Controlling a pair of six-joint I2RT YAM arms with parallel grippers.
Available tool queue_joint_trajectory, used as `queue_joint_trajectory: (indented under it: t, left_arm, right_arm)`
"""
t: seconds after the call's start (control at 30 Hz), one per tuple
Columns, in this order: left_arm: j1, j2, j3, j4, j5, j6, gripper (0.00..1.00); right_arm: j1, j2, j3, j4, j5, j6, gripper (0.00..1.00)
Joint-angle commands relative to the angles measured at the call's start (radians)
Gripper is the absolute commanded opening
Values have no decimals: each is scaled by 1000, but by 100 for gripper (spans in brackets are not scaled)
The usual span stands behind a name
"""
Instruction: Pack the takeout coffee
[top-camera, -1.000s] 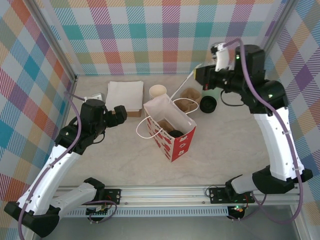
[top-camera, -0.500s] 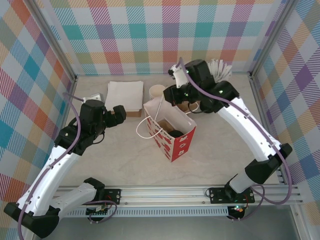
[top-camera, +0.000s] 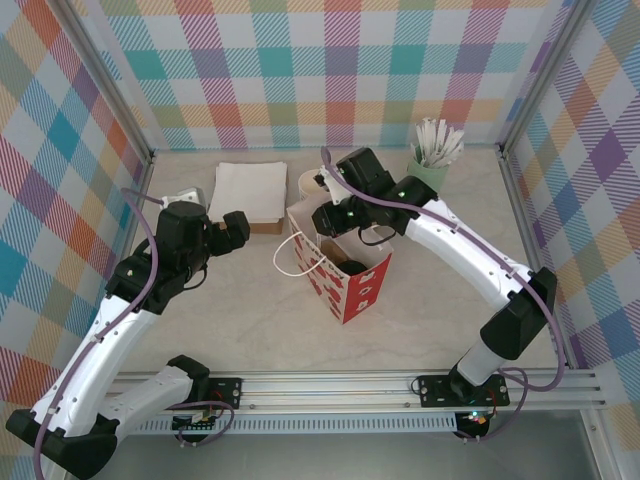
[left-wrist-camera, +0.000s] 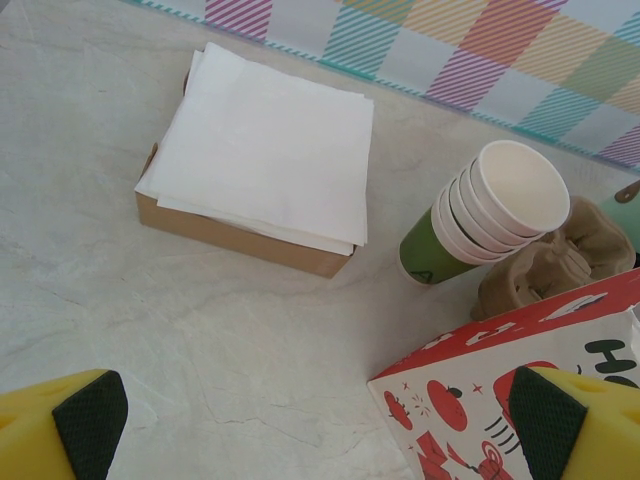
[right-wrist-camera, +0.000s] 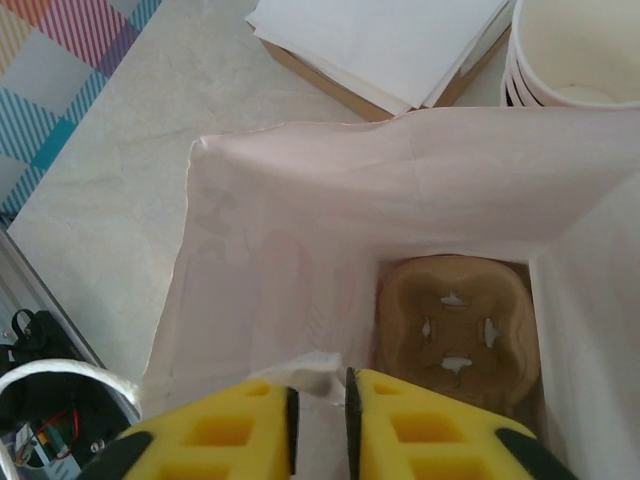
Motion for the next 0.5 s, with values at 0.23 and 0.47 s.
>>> queue_joint_trajectory:
  t: [0.23,0.47]
  left_arm:
    - [14,63,86,-48,-15,1,100]
    - [175,111,95,-44,162,-31,100]
  right_arm:
    - [8,-12,209,-158,169,-51,49]
    - [5,-77,249,-201,277,-53,64]
